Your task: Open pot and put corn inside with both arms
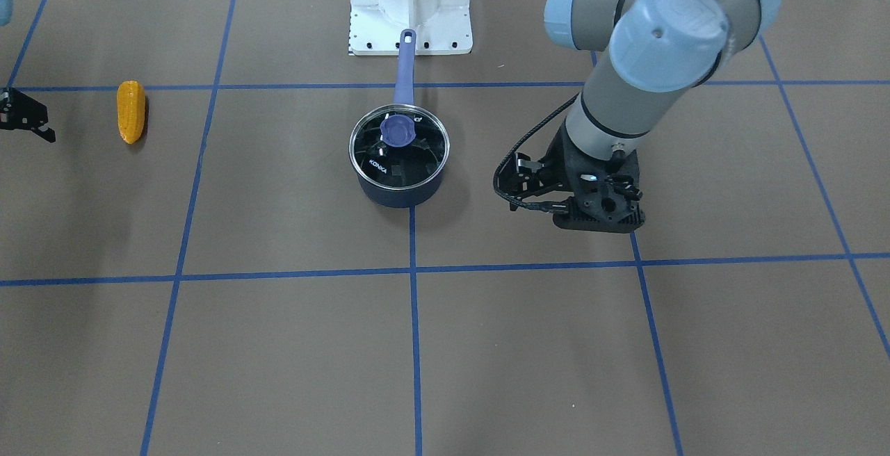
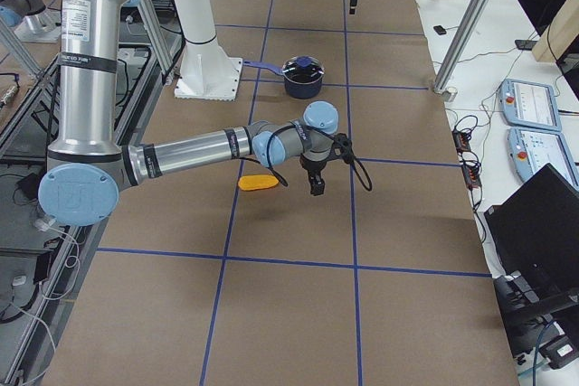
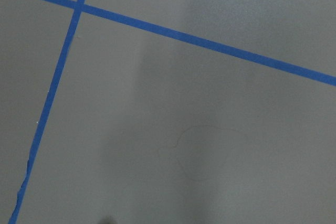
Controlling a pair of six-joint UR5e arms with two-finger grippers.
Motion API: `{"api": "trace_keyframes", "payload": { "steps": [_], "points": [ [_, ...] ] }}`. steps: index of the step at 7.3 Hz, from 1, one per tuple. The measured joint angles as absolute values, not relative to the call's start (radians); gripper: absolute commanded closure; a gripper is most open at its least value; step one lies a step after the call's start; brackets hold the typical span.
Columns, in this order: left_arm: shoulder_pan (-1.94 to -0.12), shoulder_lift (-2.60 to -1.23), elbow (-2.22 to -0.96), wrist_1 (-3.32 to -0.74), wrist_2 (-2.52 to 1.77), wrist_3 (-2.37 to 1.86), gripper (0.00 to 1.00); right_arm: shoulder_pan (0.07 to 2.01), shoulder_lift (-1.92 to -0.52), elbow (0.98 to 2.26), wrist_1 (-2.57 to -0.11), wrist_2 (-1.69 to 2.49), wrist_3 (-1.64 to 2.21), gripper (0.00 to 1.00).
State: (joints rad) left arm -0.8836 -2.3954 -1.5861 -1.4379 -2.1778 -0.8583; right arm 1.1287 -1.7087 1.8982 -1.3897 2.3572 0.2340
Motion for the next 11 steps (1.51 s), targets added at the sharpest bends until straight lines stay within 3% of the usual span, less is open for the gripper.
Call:
{"api": "trace_keyframes", "payload": {
  "steps": [6, 11],
  "points": [
    [-0.718, -2.519, -1.576, -1.435, -2.051, -0.923, 0.0, 0.861, -1.781, 1.983, -1.39, 2.245, 0.463, 0.0],
    [-0.641, -2.538, -1.57, -1.436, -2.008, -0.931, 0.0, 0.719, -1.801, 1.984, -1.4, 2.2, 0.486, 0.0]
  ]
}}
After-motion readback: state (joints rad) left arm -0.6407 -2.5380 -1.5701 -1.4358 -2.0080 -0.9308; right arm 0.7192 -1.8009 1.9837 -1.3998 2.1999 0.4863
